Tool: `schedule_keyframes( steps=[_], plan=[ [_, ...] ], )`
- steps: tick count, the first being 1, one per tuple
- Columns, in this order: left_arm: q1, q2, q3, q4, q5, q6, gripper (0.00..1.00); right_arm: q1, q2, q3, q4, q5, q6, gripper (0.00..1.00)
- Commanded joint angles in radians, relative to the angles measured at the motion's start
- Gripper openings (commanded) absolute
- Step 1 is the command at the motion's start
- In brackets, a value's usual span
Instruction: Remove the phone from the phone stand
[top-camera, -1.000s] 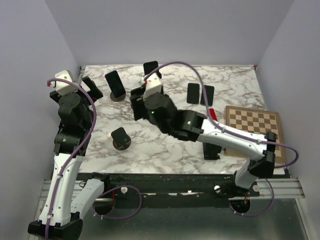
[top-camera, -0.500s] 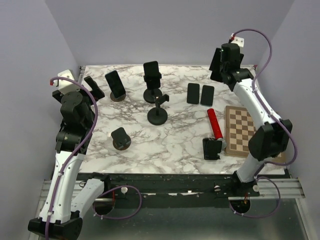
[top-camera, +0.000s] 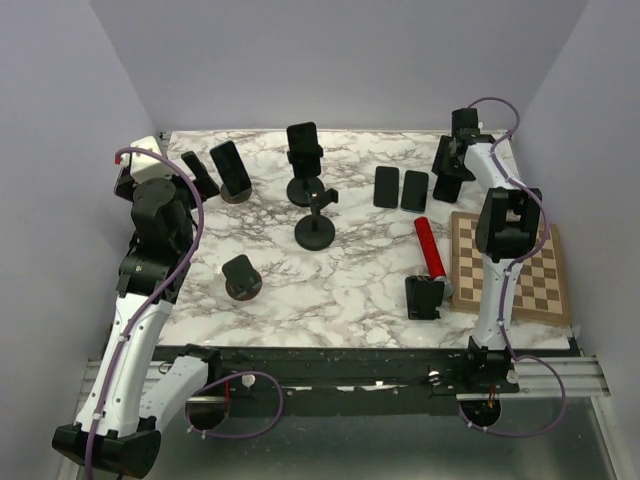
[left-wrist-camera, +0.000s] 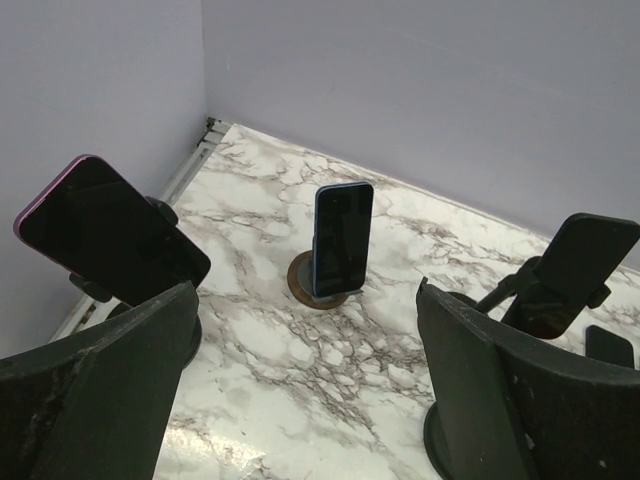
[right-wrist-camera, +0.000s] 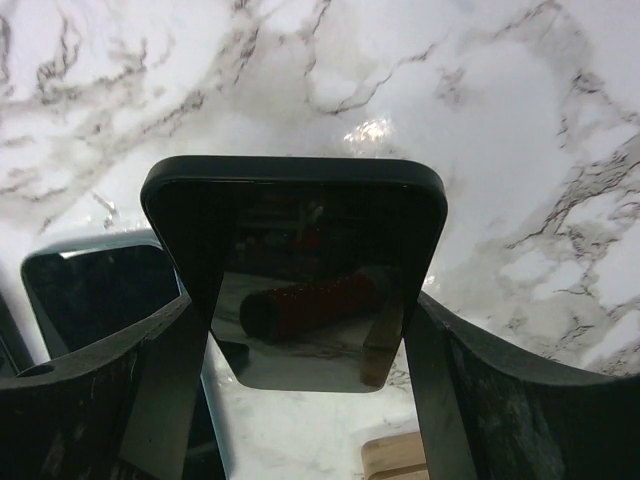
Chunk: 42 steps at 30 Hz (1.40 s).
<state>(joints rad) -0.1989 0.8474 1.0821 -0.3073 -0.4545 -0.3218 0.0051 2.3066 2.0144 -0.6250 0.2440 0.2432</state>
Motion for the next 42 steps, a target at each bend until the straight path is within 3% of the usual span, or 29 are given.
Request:
schedule_keyframes(
  steps=[1, 18, 34, 42],
  plan=[
    [-0.008, 0.013, -0.009, 0.014, 0.031, -0.008, 0.98, 0.008, -0.013, 0.011, -0.023, -0.042, -0.033, 0.01],
    [-0.01, 0.018, -0.01, 0.014, 0.043, -0.011, 0.98, 0.007, 0.057, -0.085, 0.013, -0.081, -0.03, 0.04],
    [-0.01, 0.014, -0.011, 0.013, 0.04, -0.011, 0.98, 0.026, 0.106, -0.059, 0.006, -0.175, -0.021, 0.34],
    [-0.01, 0.014, -0.015, 0.017, 0.047, -0.013, 0.99, 0.037, 0.084, -0.088, -0.024, -0.103, -0.01, 0.68]
  ],
)
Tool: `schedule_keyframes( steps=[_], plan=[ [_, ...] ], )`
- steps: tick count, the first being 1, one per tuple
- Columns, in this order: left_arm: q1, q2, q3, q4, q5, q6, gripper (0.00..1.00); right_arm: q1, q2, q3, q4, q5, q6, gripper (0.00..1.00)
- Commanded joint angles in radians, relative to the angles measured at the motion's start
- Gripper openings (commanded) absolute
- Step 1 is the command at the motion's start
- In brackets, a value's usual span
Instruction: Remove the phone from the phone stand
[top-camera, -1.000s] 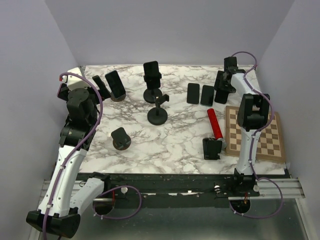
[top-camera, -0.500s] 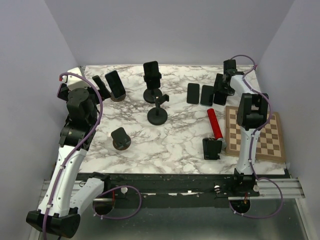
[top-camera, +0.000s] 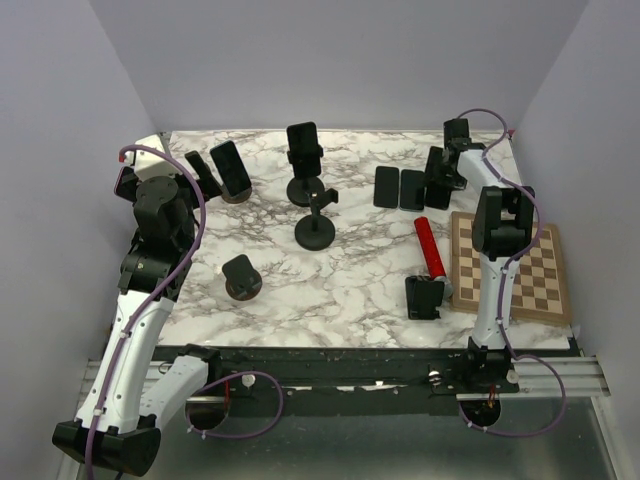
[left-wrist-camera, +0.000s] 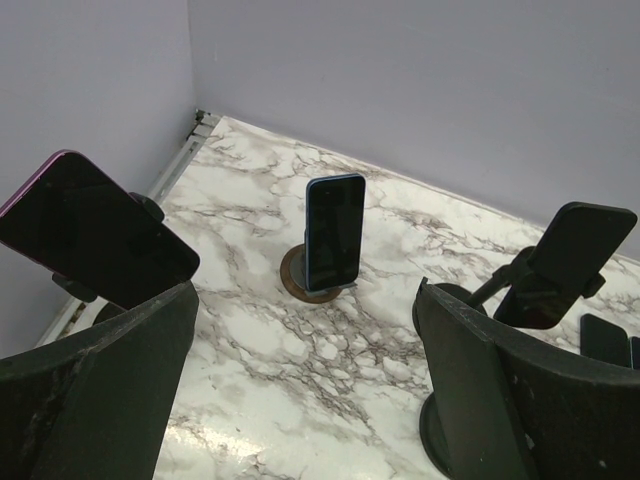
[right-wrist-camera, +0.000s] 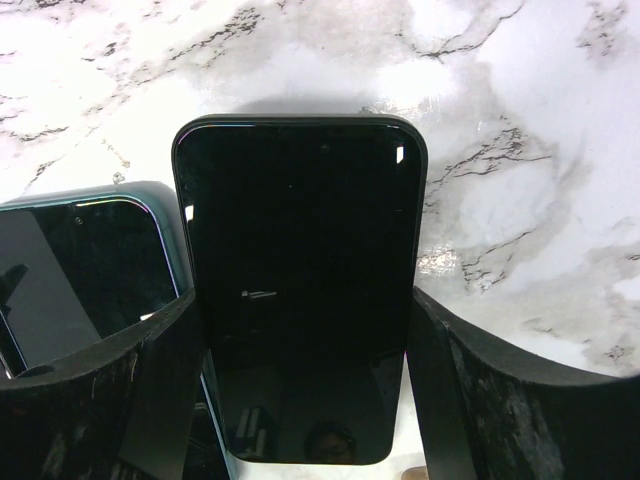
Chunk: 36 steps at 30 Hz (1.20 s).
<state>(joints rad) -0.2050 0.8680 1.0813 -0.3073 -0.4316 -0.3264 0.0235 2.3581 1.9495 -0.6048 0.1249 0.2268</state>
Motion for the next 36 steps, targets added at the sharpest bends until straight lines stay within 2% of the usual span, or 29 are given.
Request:
schedule_keyframes(
  steps=[1, 5, 9, 15, 23, 30, 36],
  plan=[
    [-0.004, -0.007, -0.014, 0.017, 0.026, -0.009, 0.98, 0.018, 0.026, -0.031, -0.043, 0.021, 0.006, 0.73],
    [-0.004, -0.006, -0.017, 0.02, 0.036, -0.013, 0.98, 0.019, -0.001, -0.032, -0.046, 0.039, 0.002, 0.87],
    [-0.002, -0.006, -0.021, 0.025, 0.038, -0.013, 0.99, 0.019, -0.017, -0.006, -0.057, 0.036, -0.002, 0.95],
    [0.014, 0.008, -0.027, 0.029, 0.056, -0.022, 0.99, 0.031, -0.067, 0.045, -0.108, 0.064, 0.007, 0.98],
    [0.103, 0.075, -0.01, 0.012, 0.181, -0.086, 0.98, 0.059, -0.323, -0.056, -0.104, 0.115, 0.055, 1.0],
    [0.251, 0.288, 0.063, -0.023, 0.399, -0.191, 0.99, 0.256, -0.595, -0.236, -0.012, 0.109, 0.076, 1.0],
    [0.262, 0.462, 0.146, -0.046, 0.43, -0.169, 0.98, 0.467, -0.752, -0.33, 0.037, 0.097, 0.116, 1.0]
  ],
)
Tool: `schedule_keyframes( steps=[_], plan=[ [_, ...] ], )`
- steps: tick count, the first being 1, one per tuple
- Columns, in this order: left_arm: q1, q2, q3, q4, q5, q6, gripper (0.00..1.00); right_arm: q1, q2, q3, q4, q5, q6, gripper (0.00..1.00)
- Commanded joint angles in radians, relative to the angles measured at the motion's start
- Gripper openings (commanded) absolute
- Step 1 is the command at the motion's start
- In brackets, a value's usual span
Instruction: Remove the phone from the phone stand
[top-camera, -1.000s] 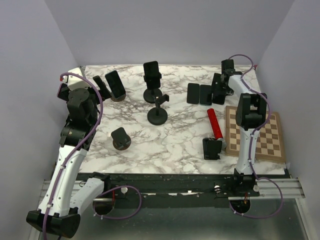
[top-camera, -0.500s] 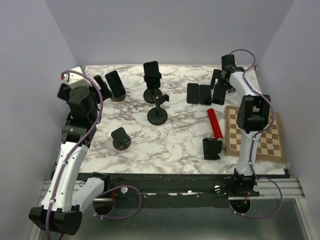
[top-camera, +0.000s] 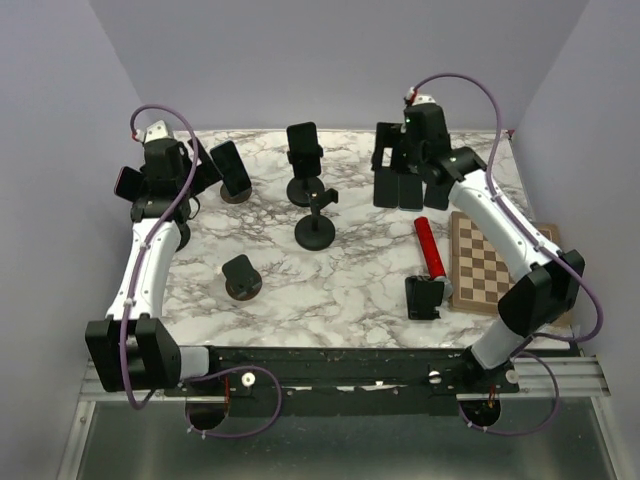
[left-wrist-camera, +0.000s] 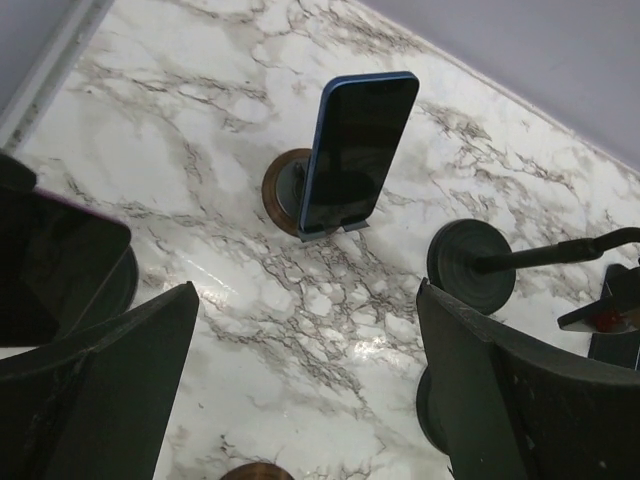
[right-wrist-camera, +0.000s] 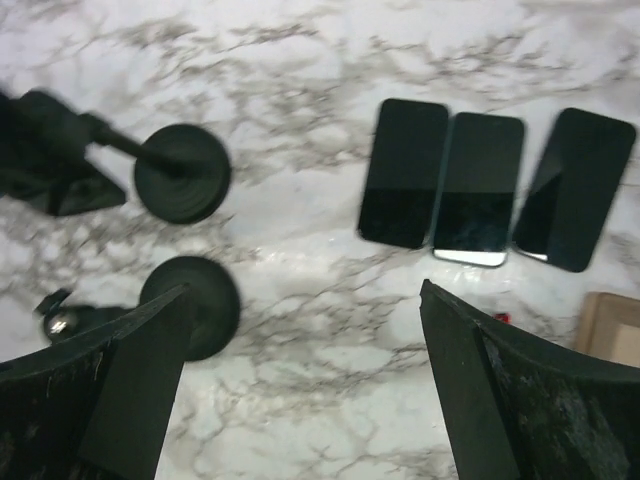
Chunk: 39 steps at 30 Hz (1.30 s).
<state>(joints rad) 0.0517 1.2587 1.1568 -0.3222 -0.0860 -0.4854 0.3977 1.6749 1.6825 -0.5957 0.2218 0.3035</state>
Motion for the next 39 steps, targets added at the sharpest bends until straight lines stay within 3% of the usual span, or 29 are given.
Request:
schedule_keyframes(
  steps=[1, 6, 10, 18, 23, 28, 31, 39],
  plan=[
    [0.005, 0.098, 0.091, -0.041, 0.086, -0.002, 0.98, 0.113, -0.098, -0.082, 0.039, -0.024, 0.055, 1.0],
    [0.052, 0.218, 0.137, 0.055, 0.294, 0.105, 0.94, 0.122, -0.226, -0.192, 0.146, -0.252, 0.106, 1.0],
    [0.117, 0.314, 0.159, 0.184, 0.47, 0.149, 0.9, 0.122, -0.284, -0.222, 0.147, -0.28, 0.1, 1.0],
    [0.192, 0.517, 0.292, 0.239, 0.779, 0.187, 0.9, 0.121, -0.375, -0.261, 0.095, -0.278, 0.047, 1.0],
    [0.216, 0.65, 0.389, 0.203, 0.809, 0.172, 0.88, 0.122, -0.408, -0.263, 0.084, -0.274, 0.039, 1.0],
    [0.22, 0.725, 0.44, 0.232, 0.849, 0.145, 0.76, 0.122, -0.419, -0.267, 0.101, -0.294, 0.037, 1.0],
    [0.221, 0.751, 0.47, 0.229, 0.869, 0.152, 0.64, 0.122, -0.412, -0.268, 0.099, -0.294, 0.037, 1.0],
    [0.221, 0.806, 0.451, 0.317, 0.971, 0.116, 0.56, 0.122, -0.403, -0.26, 0.098, -0.301, 0.038, 1.0]
  ],
)
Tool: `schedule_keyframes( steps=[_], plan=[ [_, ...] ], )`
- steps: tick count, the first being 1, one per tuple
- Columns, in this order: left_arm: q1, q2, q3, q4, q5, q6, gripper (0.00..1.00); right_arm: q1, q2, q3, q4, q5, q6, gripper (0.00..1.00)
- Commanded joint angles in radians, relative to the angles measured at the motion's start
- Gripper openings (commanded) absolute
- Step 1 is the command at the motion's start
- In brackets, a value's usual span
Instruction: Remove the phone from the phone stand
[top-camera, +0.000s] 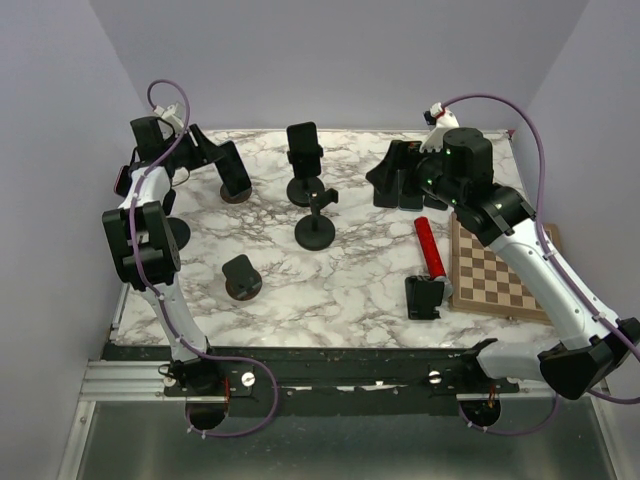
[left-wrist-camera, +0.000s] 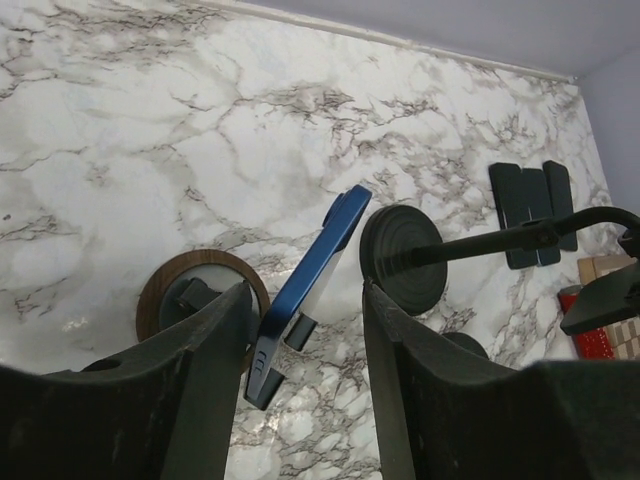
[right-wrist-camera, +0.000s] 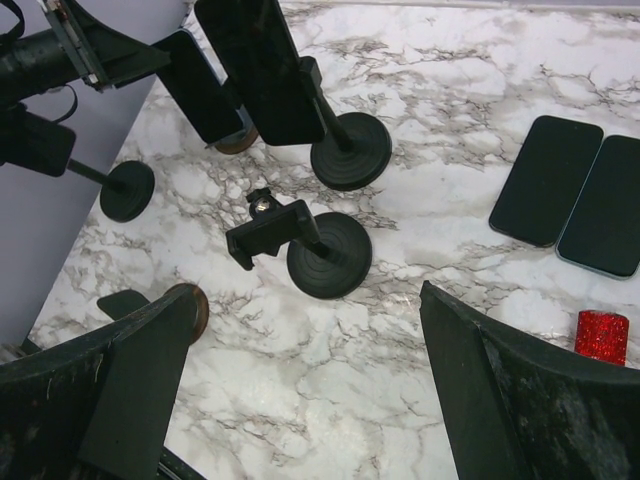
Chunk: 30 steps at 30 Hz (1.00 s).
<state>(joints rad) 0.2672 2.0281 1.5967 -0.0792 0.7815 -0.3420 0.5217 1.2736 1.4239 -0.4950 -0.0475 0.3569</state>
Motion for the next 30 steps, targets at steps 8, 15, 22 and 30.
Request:
schedule_keyframes(
  steps=[8, 15, 22, 30],
  plan=[
    [-0.002, -0.003, -0.069, 0.219, 0.11, -0.048, 0.46, -0.002, -0.001, -0.006, 0.001, -0.036, -0.013, 1.0],
    [-0.028, 0.026, -0.044, 0.118, 0.05, 0.008, 0.45, -0.003, -0.006, -0.004, 0.006, -0.041, -0.01, 1.0],
    [-0.044, 0.005, -0.06, 0.113, -0.013, 0.03, 0.27, -0.002, -0.014, 0.0, -0.004, -0.038, -0.01, 1.0],
    [-0.077, -0.066, -0.007, 0.051, -0.045, 0.069, 0.11, -0.002, -0.01, 0.004, -0.002, -0.043, -0.009, 1.0]
  ],
)
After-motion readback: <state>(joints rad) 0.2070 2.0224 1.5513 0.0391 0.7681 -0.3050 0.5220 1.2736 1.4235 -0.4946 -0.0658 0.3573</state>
